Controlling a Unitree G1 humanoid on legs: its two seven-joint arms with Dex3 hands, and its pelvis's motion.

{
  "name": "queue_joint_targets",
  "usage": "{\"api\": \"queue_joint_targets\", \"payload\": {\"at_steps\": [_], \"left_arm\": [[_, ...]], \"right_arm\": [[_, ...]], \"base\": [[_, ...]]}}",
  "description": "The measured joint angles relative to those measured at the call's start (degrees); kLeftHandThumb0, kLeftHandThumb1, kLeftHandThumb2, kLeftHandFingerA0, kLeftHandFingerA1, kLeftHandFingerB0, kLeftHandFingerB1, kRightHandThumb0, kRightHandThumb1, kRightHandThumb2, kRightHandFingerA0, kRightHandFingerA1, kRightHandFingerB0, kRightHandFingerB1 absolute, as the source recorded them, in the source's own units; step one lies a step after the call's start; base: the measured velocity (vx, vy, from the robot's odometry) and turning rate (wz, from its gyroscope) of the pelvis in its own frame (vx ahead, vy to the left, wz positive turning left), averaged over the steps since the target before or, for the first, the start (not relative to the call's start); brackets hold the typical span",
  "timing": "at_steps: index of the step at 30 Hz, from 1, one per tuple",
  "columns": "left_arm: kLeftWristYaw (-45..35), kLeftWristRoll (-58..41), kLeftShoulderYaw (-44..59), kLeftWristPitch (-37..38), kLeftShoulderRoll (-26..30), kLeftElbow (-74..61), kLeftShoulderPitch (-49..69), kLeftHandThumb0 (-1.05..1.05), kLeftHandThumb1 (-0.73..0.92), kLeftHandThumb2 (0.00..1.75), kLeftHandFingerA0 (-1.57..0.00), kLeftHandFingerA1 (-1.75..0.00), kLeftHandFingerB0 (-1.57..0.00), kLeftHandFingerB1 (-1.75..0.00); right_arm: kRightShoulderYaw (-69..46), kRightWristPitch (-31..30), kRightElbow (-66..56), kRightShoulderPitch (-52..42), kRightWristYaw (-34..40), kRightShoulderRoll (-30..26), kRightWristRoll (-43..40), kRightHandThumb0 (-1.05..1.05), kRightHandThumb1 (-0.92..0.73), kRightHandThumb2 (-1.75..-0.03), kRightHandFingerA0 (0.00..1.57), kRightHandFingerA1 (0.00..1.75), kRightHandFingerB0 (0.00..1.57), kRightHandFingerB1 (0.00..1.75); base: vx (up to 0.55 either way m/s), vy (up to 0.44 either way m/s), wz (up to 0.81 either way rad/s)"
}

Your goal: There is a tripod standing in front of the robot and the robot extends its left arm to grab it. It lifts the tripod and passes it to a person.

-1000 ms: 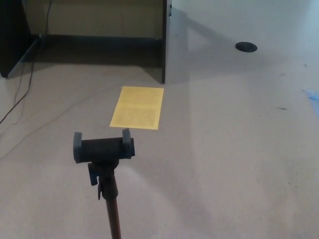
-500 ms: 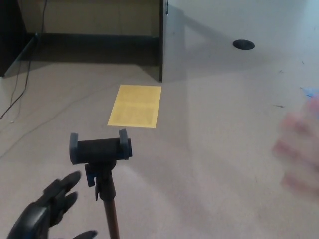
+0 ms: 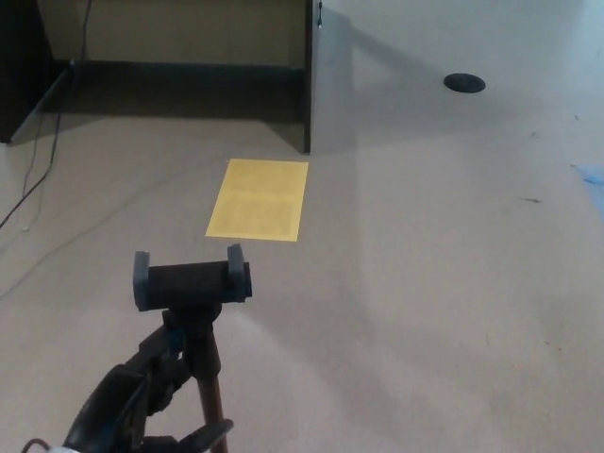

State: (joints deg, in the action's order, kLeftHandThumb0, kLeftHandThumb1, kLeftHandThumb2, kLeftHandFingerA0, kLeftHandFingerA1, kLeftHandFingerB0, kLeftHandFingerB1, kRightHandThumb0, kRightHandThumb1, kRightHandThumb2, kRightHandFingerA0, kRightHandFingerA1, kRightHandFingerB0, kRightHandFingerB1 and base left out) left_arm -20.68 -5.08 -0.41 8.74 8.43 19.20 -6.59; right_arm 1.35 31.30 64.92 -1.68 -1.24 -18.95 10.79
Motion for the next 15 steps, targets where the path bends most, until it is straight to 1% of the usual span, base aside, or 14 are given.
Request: {"api": "queue_joint_targets", "payload": {"at_steps": [1, 2, 5, 6, 7, 8, 9, 13, 14, 15], "left_arm": [[0.0, 0.0, -0.3, -0.1, -0.1, -0.1, 0.0, -0.62, 0.36, 0.74, -0.06, -0.33, -0.04, -0.21], [0.1, 0.1, -0.5, -0.4, -0.3, -0.4, 0.0, -0.63, 0.43, 0.54, -0.08, -0.28, -0.05, -0.24], [0.3, 0.3, -1.5, -1.3, -1.2, -1.0, -0.3, -0.64, 0.43, 0.54, -0.1, -0.3, -0.06, -0.24], [0.4, 0.4, -1.7, -1.7, -1.5, -1.0, -0.5, -0.66, 0.36, 0.63, -0.08, -0.34, -0.09, -0.21], [0.6, 0.4, -1.9, -2.0, -1.7, -1.0, -0.8, -0.63, 0.42, 0.54, -0.12, -0.31, -0.08, -0.24], [0.7, 0.4, -2.1, -2.3, -1.8, -0.9, -1.1, -0.58, 0.37, 0.78, -0.04, -0.42, 0.0, -0.29], [1.0, 0.5, -2.4, -2.6, -2.0, -0.8, -1.5, -0.58, 0.36, 0.78, -0.05, -0.42, 0.0, -0.29], [1.9, 0.7, -3.0, -3.4, -3.0, 0.1, -3.2, -0.56, 0.36, 0.77, -0.04, -0.42, -0.03, -0.3], [2.1, 0.7, -3.0, -3.6, -3.4, 0.5, -3.7, -0.61, 0.42, 0.54, -0.11, -0.32, -0.09, -0.24], [2.3, 0.7, -3.0, -3.6, -3.8, 1.0, -4.1, -0.59, 0.41, 0.54, -0.1, -0.32, -0.1, -0.24]], "right_arm": [[0.0, 0.0, 0.1, 0.0, 0.0, 0.0, 0.0, -0.71, -0.77, -0.63, 0.45, 0.36, 0.34, 0.33], [0.0, 0.0, 0.1, 0.0, 0.0, 0.0, 0.0, -0.71, -0.77, -0.63, 0.45, 0.36, 0.34, 0.33], [0.1, 0.1, 0.1, 0.1, 0.0, 0.0, 0.0, -0.71, -0.76, -0.63, 0.45, 0.35, 0.35, 0.33], [0.1, 0.1, 0.1, 0.1, 0.0, 0.0, 0.0, -0.71, -0.76, -0.63, 0.45, 0.36, 0.35, 0.33], [0.1, 0.1, 0.1, 0.2, 0.0, 0.0, 0.0, -0.7, -0.76, -0.64, 0.46, 0.35, 0.36, 0.32], [0.1, 0.2, 0.1, 0.2, 0.0, 0.0, 0.0, -0.71, -0.77, -0.64, 0.45, 0.35, 0.35, 0.32], [0.1, 0.2, 0.1, 0.2, 0.0, 0.0, 0.0, -0.7, -0.76, -0.64, 0.46, 0.35, 0.35, 0.32], [0.2, 0.2, 0.1, 0.5, 0.0, 0.0, 0.0, -0.69, -0.75, -0.63, 0.45, 0.35, 0.36, 0.33], [0.2, 0.2, 0.1, 0.7, 0.0, 0.1, 0.0, -0.68, -0.75, -0.63, 0.46, 0.36, 0.36, 0.33], [0.2, 0.2, 0.1, 0.8, 0.0, 0.1, 0.0, -0.7, -0.75, -0.63, 0.46, 0.36, 0.36, 0.33]], "base": [[0.0, 0.0, 0.0], [0.0, 0.0, 0.0], [0.0, 0.0, 0.0], [0.0, 0.0, 0.0], [0.0, 0.0, 0.0], [0.0, 0.0, 0.0], [0.0, 0.0, 0.0], [0.0, 0.0, 0.0], [0.0, 0.0, 0.0], [0.0, 0.0, 0.0]]}}
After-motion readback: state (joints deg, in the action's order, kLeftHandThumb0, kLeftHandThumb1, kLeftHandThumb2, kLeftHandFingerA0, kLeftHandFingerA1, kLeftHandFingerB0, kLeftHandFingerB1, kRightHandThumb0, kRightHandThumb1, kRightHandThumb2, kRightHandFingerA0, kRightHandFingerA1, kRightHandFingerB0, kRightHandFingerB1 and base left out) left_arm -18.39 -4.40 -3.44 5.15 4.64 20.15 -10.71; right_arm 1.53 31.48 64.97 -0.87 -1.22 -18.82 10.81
